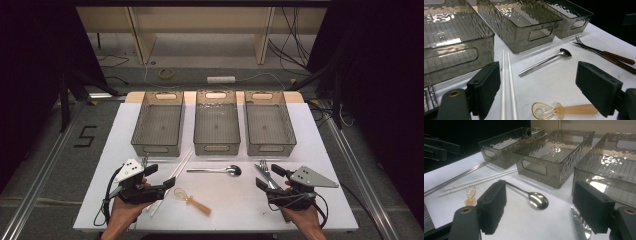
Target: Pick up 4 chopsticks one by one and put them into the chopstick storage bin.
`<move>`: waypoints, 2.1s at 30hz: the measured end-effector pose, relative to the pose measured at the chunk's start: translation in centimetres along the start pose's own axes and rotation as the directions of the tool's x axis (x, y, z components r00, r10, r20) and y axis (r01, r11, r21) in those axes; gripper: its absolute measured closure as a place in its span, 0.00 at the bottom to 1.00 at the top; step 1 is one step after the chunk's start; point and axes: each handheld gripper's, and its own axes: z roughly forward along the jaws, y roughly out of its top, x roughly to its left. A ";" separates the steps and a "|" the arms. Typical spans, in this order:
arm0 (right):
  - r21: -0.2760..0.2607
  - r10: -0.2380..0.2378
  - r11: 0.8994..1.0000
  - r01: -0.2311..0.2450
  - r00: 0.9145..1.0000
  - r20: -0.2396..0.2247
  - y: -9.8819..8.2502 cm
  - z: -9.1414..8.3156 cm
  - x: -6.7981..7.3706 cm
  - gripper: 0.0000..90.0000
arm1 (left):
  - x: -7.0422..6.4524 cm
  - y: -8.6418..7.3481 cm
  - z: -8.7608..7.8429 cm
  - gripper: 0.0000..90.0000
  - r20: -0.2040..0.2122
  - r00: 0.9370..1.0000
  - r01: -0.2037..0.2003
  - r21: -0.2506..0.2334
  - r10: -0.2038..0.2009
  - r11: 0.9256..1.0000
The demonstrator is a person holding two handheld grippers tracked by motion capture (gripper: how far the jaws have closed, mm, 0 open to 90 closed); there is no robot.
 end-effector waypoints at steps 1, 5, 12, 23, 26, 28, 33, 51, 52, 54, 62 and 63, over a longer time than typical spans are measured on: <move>0.000 0.000 1.000 0.000 1.000 0.001 0.0 0.0 0.0 0.31 | 0.0 0.0 0.0 0.23 0.002 1.000 0.000 0.003 0.000 1.000; 0.002 0.000 1.000 0.000 1.000 0.001 0.0 0.0 0.0 0.31 | 0.0 0.0 0.1 0.26 0.006 1.000 -0.004 0.025 0.004 1.000; 0.011 0.000 1.000 0.000 1.000 0.002 0.0 0.1 0.0 0.31 | 0.4 0.2 0.1 0.32 -0.021 1.000 0.022 0.069 -0.021 0.997; 0.020 -0.002 1.000 0.002 1.000 0.001 0.0 0.2 0.0 0.31 | 0.9 0.6 1.1 0.38 -0.136 0.990 -0.011 0.269 0.049 0.963; 0.029 -0.003 1.000 0.003 1.000 -0.001 -0.1 0.2 0.0 0.31 | 1.4 0.8 1.4 0.42 -0.145 0.989 0.005 0.316 0.043 0.949; 0.030 -0.002 1.000 0.002 1.000 0.000 0.0 0.2 0.0 0.31 | 1.6 1.0 1.7 0.44 -0.147 0.988 0.008 0.346 0.045 0.938; 0.036 -0.001 0.999 0.000 1.000 0.001 -0.1 0.3 0.0 0.31 | 2.0 1.2 2.6 0.52 -0.146 0.988 0.014 0.406 0.050 0.914; 0.064 0.001 0.998 0.000 1.000 -0.012 -0.2 0.6 0.0 0.31 | 3.3 0.8 5.7 0.70 -0.132 0.987 0.009 0.599 0.088 0.800; 0.064 0.002 0.998 -0.002 1.000 -0.013 -0.2 0.6 0.0 0.31 | 3.3 0.8 5.7 0.72 -0.132 0.987 0.009 0.599 0.088 0.800; 0.064 0.002 0.998 -0.001 1.000 -0.012 -0.2 0.6 0.0 0.31 | 3.2 0.7 5.9 0.72 -0.127 0.988 0.007 0.609 0.089 0.793; 0.065 0.002 0.998 -0.001 1.000 -0.012 -0.2 0.6 0.0 0.31 | 3.1 0.5 6.7 0.80 -0.126 0.987 0.006 0.630 0.095 0.777; 0.064 0.003 0.998 -0.002 1.000 -0.012 -0.2 0.6 0.0 0.31 | 3.1 0.5 6.8 0.81 -0.126 0.987 0.005 0.632 0.097 0.775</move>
